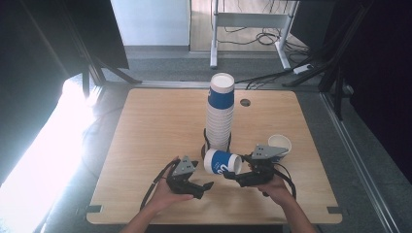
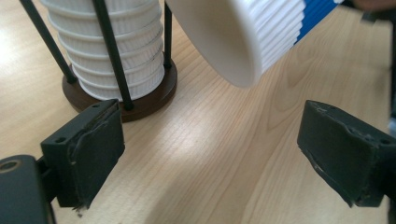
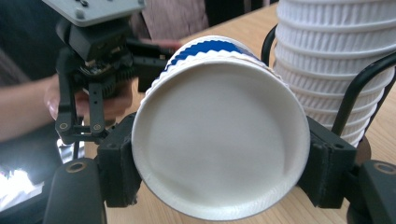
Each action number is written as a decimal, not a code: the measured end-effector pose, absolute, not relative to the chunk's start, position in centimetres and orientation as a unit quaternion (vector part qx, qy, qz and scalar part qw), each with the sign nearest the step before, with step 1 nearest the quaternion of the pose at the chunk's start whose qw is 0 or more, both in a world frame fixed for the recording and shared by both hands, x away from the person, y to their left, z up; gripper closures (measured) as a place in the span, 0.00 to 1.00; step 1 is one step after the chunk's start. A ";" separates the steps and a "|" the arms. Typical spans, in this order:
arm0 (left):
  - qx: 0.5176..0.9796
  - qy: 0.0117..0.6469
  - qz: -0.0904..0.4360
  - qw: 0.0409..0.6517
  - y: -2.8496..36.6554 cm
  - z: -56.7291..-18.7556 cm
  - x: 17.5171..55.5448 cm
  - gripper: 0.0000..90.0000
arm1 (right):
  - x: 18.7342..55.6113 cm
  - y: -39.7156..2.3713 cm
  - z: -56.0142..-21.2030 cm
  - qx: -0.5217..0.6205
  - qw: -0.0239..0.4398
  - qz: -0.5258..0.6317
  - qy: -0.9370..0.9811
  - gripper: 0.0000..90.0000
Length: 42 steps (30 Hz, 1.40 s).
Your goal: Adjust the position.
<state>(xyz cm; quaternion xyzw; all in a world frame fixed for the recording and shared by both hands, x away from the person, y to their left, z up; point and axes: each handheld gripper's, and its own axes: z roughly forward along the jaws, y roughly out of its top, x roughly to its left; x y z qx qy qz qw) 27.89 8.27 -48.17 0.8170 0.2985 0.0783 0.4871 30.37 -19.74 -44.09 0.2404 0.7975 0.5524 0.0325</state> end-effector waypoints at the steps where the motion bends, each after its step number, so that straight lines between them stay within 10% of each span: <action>1: 0.811 0.305 0.065 0.495 8.5 -48.1 28.0 0.10 | 30.3 -19.8 -44.2 0.243 0.034 0.558 0.793 0.30; 24: 0.709 0.372 -0.082 0.593 9.0 -47.7 28.8 0.10 | 28.6 -18.9 -46.3 0.257 0.097 0.614 0.740 0.30; 42: 0.697 0.389 -0.088 0.595 8.9 -47.5 29.3 0.10 | 28.3 -18.8 -46.9 0.252 0.114 0.610 0.743 0.30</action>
